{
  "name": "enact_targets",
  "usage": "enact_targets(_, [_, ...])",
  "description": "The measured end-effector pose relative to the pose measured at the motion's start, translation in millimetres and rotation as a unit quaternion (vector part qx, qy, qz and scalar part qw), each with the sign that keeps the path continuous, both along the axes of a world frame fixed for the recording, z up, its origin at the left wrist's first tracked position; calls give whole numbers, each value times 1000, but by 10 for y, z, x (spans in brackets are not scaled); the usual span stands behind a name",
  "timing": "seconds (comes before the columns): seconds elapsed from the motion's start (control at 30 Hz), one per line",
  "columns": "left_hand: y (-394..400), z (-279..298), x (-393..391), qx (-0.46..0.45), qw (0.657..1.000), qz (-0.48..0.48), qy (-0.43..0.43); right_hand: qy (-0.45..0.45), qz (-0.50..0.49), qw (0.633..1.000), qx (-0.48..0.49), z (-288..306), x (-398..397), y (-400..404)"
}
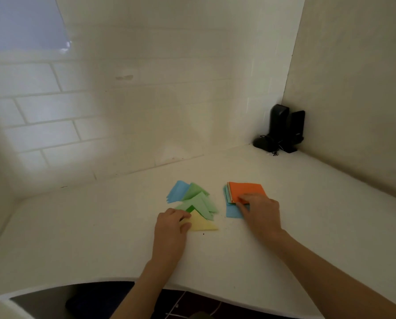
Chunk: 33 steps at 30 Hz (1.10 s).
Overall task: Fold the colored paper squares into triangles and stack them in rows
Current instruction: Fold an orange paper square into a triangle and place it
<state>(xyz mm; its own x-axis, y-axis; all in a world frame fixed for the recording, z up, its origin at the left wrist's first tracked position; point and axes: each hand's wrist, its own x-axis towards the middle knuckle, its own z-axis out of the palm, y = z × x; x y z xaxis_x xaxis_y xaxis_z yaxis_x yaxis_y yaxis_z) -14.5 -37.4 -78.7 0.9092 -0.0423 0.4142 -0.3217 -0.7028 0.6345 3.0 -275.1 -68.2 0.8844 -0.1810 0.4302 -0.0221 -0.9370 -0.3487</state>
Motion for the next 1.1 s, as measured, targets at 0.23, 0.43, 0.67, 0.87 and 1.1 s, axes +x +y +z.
enact_targets(0.23, [-41, -15, 133, 19, 999, 7, -39, -26, -23, 999, -11, -40, 50, 26])
enact_targets(0.43, [-50, 23, 1, 48, 996, 19, -79, -93, -17, 995, -26, 42, -8, -43])
enact_targets(0.67, [-255, 233, -207, 16, 993, -23, -114, -179, 17, 983, -32, 279, -404, -336])
enact_targets(0.87, [-694, 227, -405, -26, 985, -145, -87, -156, 81, 984, -22, 222, -1018, -513])
enact_targets(1.1, [-1098, 83, -578, 48, 962, -263, -49, -71, 120, 990, -18, 29, -1374, -512])
